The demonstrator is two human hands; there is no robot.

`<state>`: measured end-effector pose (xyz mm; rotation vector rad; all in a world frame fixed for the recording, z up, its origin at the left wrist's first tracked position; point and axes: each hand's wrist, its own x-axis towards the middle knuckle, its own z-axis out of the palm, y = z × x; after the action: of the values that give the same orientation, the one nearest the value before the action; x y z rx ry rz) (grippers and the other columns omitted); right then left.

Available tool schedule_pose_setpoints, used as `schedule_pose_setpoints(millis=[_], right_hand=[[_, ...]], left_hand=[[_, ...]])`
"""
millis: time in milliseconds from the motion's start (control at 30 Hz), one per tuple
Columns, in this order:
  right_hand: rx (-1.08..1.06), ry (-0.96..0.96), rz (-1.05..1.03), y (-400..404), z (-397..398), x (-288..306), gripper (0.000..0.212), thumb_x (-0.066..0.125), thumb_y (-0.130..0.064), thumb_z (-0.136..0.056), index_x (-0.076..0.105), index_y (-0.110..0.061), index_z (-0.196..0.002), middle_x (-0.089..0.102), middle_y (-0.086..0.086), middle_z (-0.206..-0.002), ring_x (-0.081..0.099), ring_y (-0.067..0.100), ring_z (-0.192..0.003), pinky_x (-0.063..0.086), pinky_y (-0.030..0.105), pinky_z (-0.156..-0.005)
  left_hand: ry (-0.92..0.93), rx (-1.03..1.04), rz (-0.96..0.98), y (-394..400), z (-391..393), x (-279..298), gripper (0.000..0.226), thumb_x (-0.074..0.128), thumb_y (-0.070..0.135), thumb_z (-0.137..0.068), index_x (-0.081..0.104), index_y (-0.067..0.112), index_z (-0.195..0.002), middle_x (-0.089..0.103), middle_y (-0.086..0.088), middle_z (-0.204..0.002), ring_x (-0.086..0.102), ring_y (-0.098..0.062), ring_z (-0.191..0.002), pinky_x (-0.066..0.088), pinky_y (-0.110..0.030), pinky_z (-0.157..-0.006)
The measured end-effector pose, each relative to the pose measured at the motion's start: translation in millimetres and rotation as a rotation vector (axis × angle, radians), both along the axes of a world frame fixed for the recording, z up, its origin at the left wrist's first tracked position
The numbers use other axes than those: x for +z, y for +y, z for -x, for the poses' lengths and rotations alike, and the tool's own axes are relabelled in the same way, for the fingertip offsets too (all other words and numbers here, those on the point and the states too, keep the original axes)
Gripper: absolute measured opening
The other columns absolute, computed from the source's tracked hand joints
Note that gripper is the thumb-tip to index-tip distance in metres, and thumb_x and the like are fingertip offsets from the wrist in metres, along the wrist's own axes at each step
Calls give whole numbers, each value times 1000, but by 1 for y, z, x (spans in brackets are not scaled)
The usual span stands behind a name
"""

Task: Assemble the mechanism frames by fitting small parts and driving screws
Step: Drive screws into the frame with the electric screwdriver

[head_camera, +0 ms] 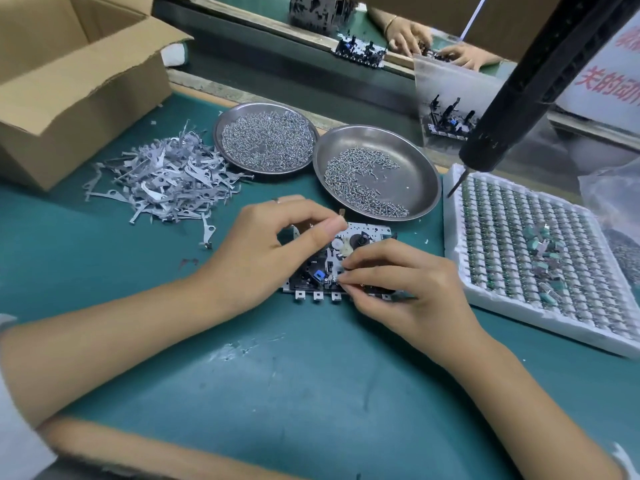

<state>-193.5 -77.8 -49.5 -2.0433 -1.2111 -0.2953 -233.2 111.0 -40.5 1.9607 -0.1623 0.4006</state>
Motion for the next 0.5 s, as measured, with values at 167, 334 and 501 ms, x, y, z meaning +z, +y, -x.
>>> schedule_pose_setpoints(millis=[167,334,501], right_hand=[[7,-9,9,0,0,-1,10,73,-3,-77,77,-4,-87,69,8,-94,66,19,-81,53,31,-73],[8,66,9,-1,0,0,15,72,2,-75,77,-3,-88,70,7,-95,66,15,-86,53,27,-79],[-13,234,-42,0,1,6,15,72,1,-74,76,-2,-88,71,6,-91,66,11,-87,49,21,-83]], left_hand=[[-51,-47,-142,-2,5,1,16,62,15,-81,72,15,-93,63,4,-81,58,-8,-75,43,-19,-74],[-60,-118,-406,-4,10,-2,39,54,33,-70,64,18,-104,57,10,-87,52,-9,-85,37,-26,-85],[-78,-99,-478,-6,9,-10,41,64,34,-69,59,23,-108,58,12,-86,52,-9,-85,35,-27,-88]])
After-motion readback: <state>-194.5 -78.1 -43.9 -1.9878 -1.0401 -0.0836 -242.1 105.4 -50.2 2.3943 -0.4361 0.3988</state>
